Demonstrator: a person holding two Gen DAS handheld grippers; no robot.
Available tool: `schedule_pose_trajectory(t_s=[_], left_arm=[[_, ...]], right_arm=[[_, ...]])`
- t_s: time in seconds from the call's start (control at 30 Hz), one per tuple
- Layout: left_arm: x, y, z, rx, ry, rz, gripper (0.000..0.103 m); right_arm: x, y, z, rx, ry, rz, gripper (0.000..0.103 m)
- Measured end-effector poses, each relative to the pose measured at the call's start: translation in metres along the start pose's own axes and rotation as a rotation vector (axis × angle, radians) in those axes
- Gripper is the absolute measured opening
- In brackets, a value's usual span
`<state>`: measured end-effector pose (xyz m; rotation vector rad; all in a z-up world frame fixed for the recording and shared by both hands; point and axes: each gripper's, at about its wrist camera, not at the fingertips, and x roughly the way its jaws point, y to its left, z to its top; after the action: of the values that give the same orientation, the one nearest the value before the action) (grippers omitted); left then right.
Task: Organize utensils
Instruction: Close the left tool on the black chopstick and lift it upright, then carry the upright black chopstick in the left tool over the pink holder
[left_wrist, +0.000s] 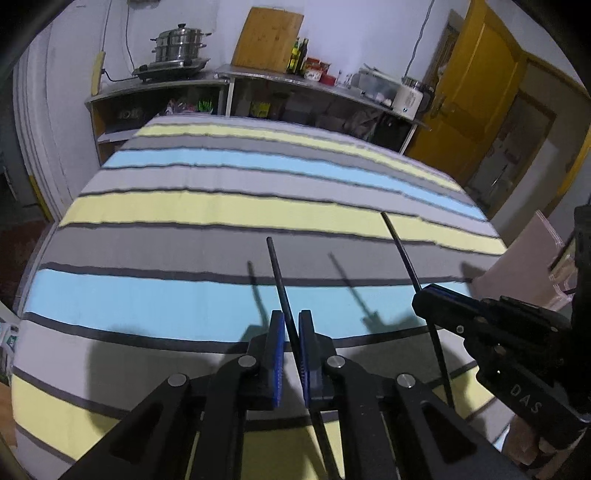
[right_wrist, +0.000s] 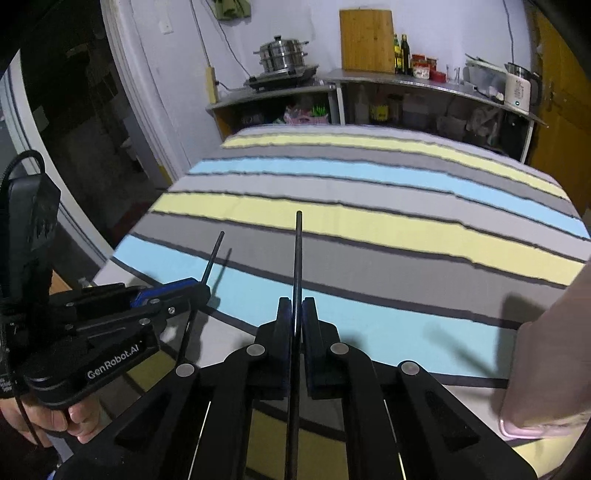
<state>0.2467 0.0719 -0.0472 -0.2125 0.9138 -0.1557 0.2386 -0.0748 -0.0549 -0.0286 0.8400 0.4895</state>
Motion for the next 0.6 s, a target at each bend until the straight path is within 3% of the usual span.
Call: schedule_pose_trajectory(t_s=[0.6], left_arm=[[-0.117, -0.031, 0.015, 0.036, -0.157, -0.126, 0.005]], right_arm=[[-0.101, 0.010, 0.005, 0.011, -0.179, 0.011, 0.005]])
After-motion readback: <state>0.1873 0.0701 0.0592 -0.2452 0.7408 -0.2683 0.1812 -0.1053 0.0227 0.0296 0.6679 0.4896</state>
